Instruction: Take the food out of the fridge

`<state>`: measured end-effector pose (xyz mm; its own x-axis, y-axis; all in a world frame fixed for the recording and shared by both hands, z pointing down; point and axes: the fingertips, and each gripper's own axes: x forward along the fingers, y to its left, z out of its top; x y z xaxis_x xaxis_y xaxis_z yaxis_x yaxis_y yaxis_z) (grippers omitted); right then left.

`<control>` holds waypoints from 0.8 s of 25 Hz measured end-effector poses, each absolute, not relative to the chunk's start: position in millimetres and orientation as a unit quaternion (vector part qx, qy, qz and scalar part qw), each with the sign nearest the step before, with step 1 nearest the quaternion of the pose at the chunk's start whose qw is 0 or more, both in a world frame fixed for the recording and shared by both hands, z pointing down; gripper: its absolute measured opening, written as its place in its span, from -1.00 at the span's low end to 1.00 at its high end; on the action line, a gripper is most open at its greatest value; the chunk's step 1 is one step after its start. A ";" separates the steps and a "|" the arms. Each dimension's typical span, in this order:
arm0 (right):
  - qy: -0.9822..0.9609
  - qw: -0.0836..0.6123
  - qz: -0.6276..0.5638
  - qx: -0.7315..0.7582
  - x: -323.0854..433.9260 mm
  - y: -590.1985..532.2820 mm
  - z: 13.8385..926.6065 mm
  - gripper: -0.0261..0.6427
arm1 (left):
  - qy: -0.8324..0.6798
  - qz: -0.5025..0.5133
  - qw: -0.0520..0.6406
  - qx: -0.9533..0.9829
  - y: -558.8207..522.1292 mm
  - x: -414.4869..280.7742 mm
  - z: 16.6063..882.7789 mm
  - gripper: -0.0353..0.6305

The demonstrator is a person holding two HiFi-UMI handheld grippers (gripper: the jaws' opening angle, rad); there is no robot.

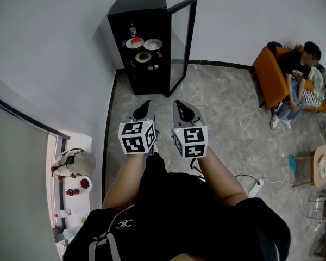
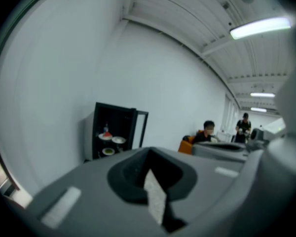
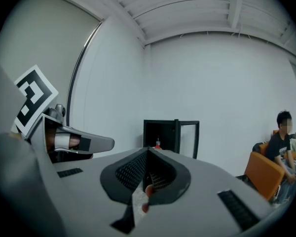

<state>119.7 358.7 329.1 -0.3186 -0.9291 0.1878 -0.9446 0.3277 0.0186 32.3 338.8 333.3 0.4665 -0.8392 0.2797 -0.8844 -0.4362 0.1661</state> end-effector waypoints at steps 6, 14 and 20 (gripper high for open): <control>-0.808 0.091 0.044 0.580 96.7 266.7 325.4 -0.94 | -0.504 0.083 0.163 0.844 242.3 11.5 335.4 -0.89; -0.799 0.092 0.061 0.591 69.5 179.2 324.6 -0.94 | -0.499 0.082 0.176 0.845 149.9 -22.3 335.0 -0.89; -0.787 0.088 0.073 0.606 63.0 122.9 322.4 -0.94 | -0.480 0.084 0.178 0.855 97.5 -24.8 334.5 -0.90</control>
<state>63.0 122.9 322.4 -0.2508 -0.9410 0.2271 -0.9668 0.2555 -0.0088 -24.8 97.5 334.5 0.5250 -0.7908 0.3147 -0.8506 -0.4754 0.2246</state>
